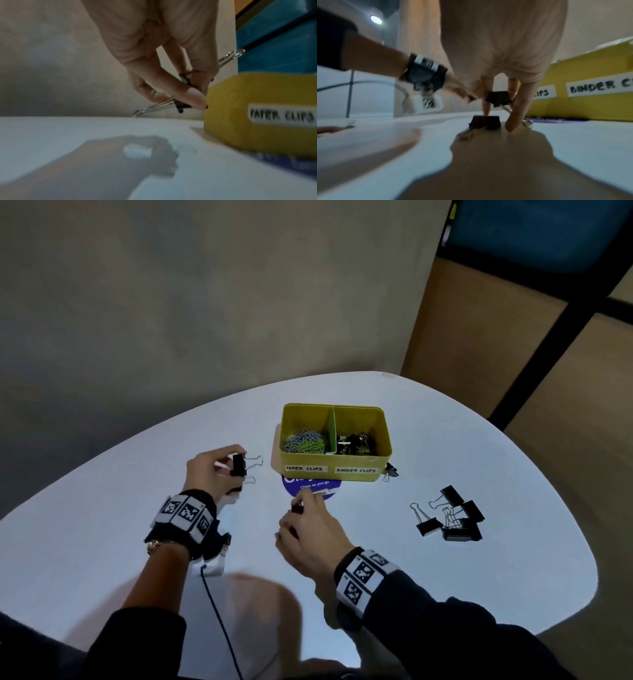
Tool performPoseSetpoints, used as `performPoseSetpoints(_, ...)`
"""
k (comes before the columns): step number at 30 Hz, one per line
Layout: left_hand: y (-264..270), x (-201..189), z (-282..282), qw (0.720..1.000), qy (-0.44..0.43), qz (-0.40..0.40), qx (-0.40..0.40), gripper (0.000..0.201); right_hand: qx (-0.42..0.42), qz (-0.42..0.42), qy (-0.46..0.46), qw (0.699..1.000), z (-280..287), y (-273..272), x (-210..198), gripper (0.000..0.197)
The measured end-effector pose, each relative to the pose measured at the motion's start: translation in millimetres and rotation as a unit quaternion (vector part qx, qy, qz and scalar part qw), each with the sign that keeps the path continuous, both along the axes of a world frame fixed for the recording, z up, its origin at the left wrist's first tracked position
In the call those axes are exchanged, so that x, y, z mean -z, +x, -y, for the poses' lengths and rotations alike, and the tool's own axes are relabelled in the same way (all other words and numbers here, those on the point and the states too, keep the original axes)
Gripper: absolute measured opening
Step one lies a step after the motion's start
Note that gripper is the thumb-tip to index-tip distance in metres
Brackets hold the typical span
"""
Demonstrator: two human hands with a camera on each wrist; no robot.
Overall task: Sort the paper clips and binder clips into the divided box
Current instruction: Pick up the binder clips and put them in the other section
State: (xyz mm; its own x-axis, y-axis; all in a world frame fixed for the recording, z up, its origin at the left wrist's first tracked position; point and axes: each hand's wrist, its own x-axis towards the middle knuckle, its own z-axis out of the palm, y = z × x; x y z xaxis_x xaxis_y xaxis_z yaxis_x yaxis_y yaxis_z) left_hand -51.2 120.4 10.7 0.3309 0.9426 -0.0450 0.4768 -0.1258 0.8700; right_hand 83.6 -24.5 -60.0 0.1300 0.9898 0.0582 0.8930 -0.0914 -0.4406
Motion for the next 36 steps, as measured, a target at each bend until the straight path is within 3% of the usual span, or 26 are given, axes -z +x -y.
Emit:
performPoseSetpoints(2,18.0,-15.8,-9.0,0.998,0.057,-0.013,0.02,0.051,0.007,0.003,-0.018,1.0,5.7,1.4,4.6,0.036)
performPoseSetpoints(4,40.1,-29.6,-13.8,0.994,0.098,-0.024,0.051,0.053,0.023,-0.002,-0.019,1.0,13.3,16.9,7.4,0.03)
performPoseSetpoints(8,88.0,-43.1,-9.9,0.983,0.144,-0.034,0.11,0.051,0.114,0.003,-0.043,0.992,35.8,76.3,6.6,0.028)
performPoseSetpoints(11,128.0,-45.4,10.4,0.972,0.181,-0.03,0.149,0.046,0.191,-0.048,-0.031,0.98,59.0,115.9,-0.5,0.03)
performPoseSetpoints(15,177.3,-38.8,34.5,0.963,0.193,-0.041,0.184,0.047,0.287,-0.134,0.119,0.941,65.0,150.0,-26.3,0.016)
performPoseSetpoints(18,190.4,-28.0,41.8,0.947,0.174,-0.162,0.216,0.055,0.305,-0.161,0.251,0.904,50.2,166.6,-56.9,0.015)
performPoseSetpoints(19,188.2,-25.7,44.4,0.947,0.176,-0.168,0.208,0.057,0.297,-0.163,0.288,0.896,42.3,169.4,-66.6,0.016)
performPoseSetpoints(22,176.0,-25.3,52.2,0.964,0.24,-0.074,0.092,0.044,0.231,-0.185,0.346,0.89,13.5,171.6,-90.8,0.018)
performPoseSetpoints(25,167.9,-29.0,67.6,0.968,0.251,-0.023,0.013,0.027,0.153,-0.171,0.268,0.936,-9.8,177.3,-100.9,0.027)
performPoseSetpoints(27,166.2,-28.1,79.5,0.969,0.245,-0.026,0.027,0.026,0.14,-0.18,0.209,0.951,-8.3,190.7,-105.9,0.038)
performPoseSetpoints(31,180.3,-14.1,102.1,0.959,0.254,-0.048,0.119,0.026,0.206,-0.144,0.131,0.959,39.8,242.0,-104.7,0.047)
performPoseSetpoints(34,208.4,11.5,124.2,0.941,0.175,-0.14,0.255,0.031,0.234,-0.101,-0.143,0.956,84.5,270.7,-87.7,0.062)
performPoseSetpoints(36,227.4,26.0,139.5,0.892,0.12,-0.252,0.355,0.063,0.231,-0.083,-0.298,0.923,106.8,272.2,-69.6,0.091)
